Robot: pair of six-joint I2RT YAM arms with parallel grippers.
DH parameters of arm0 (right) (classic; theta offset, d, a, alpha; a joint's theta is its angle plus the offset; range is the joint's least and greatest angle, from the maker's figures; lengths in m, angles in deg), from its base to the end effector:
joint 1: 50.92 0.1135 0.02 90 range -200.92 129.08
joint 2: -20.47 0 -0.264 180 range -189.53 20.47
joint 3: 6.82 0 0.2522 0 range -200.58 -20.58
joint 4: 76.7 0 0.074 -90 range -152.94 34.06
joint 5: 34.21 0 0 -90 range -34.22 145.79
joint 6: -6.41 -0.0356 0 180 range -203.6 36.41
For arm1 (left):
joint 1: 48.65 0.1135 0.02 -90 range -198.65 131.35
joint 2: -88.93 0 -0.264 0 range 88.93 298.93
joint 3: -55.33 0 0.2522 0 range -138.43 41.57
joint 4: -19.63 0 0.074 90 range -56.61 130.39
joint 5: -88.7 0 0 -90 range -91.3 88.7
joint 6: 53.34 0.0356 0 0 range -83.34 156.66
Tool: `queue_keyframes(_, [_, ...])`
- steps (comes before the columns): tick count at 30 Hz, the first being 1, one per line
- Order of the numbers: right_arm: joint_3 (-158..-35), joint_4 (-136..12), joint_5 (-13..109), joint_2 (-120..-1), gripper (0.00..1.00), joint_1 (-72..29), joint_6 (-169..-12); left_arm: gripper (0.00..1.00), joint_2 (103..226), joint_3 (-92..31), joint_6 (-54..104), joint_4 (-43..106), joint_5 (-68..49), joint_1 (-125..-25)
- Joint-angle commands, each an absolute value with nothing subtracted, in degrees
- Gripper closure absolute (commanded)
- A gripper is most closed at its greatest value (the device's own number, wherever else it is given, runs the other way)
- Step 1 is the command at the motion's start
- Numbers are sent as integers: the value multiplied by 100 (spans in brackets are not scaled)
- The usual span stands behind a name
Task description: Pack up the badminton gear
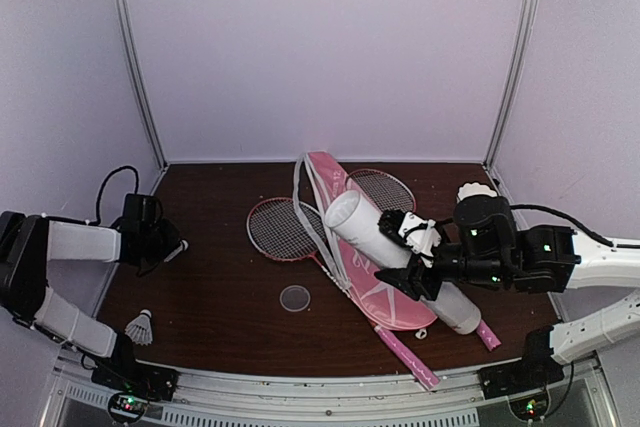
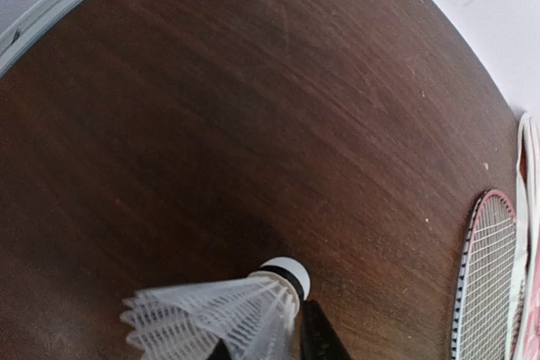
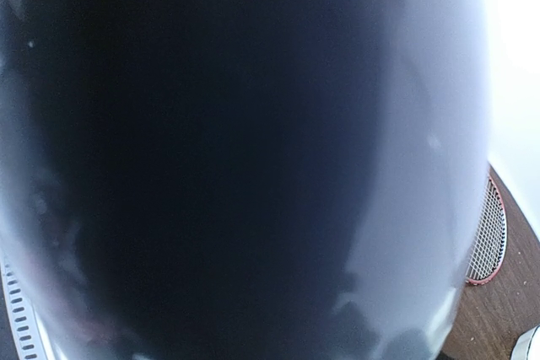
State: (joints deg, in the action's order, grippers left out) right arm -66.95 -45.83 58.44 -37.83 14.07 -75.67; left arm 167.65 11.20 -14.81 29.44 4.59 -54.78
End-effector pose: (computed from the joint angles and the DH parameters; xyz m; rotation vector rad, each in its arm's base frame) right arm 0.0984 0.2070 0.2930 -1.2397 1.7268 0.5544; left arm 0.2531 -0.0235 0.1527 -0.9612 2.1682 -0.3733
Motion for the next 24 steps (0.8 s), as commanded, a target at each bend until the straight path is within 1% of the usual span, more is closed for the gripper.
queue_keyframes(1, [-6691, -4584, 5961, -3685, 61, 1380, -7577, 89, 17154, 749, -1274, 2375, 298, -5420])
queue_keyframes(3, [-6681, -4537, 5973, -3663, 62, 1377, -7568, 100, 17165, 668, -1156, 2411, 236, -5425])
queue_keyframes(7, [-6643, -4541, 5992, -3636, 62, 1377, -7543, 100, 16799, 377, -649, 2903, 92, -5445])
queue_keyframes(11, [-6601, -4560, 5997, -3598, 62, 1377, -7430, 100, 15986, -279, 354, 3892, -415, -5842])
queue_keyframes(14, [-6602, -4538, 6005, -3554, 62, 1377, -7331, 100, 15394, -935, 1377, 4720, -983, -6443])
queue_keyframes(15, [-6598, -4533, 6004, -3537, 62, 1377, -7293, 100, 15183, -1202, 1666, 4924, -1470, -6656])
queue_keyframes(16, [-6603, -4526, 5999, -3532, 62, 1380, -7263, 100, 15051, -1340, 1912, 5139, -1671, -6867])
queue_keyframes(20, [-6629, -4502, 5904, -3575, 62, 1394, -7165, 100, 14514, -1791, 2481, 5325, -3015, -7753])
queue_keyframes(24, [-6728, -4426, 5869, -3663, 62, 1408, -7159, 100, 14479, -2328, 2883, 5601, -3372, -8771])
